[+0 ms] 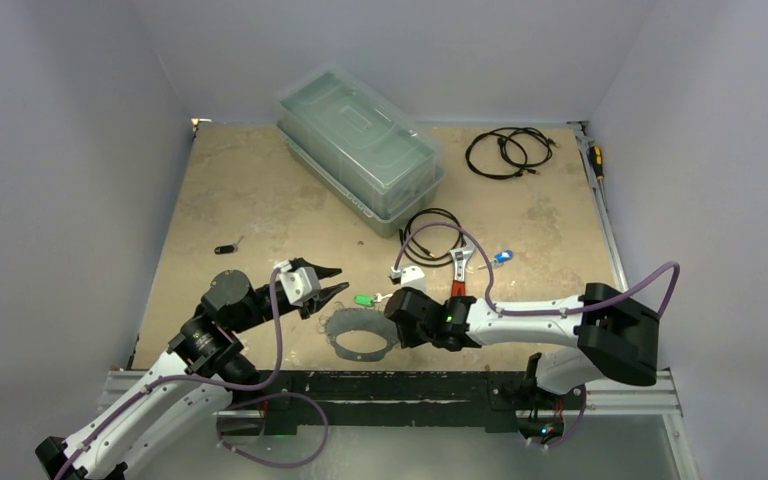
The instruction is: Put the keys on the keyring
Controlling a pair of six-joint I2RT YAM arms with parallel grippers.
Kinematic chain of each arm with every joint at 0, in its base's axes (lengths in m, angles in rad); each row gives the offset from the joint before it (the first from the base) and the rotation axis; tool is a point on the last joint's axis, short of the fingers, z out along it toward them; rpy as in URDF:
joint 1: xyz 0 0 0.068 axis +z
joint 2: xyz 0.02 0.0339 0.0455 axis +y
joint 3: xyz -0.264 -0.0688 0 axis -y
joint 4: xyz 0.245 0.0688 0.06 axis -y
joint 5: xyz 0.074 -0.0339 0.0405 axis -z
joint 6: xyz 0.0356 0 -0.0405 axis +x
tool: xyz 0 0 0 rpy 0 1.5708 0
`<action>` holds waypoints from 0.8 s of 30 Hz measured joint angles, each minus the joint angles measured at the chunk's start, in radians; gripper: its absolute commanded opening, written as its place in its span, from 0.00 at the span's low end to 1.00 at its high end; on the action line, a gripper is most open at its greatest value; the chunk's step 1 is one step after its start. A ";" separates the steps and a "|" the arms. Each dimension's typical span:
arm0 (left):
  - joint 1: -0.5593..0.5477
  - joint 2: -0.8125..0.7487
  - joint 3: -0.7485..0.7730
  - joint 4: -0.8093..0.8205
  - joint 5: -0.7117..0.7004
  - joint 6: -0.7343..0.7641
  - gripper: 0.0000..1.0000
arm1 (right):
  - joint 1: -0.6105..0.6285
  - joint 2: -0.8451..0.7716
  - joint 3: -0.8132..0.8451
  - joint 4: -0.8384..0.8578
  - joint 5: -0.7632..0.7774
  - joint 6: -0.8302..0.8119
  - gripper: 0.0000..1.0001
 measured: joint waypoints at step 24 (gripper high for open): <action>0.000 -0.010 0.000 0.000 0.017 0.000 0.28 | 0.000 -0.023 -0.026 0.067 -0.053 -0.133 0.00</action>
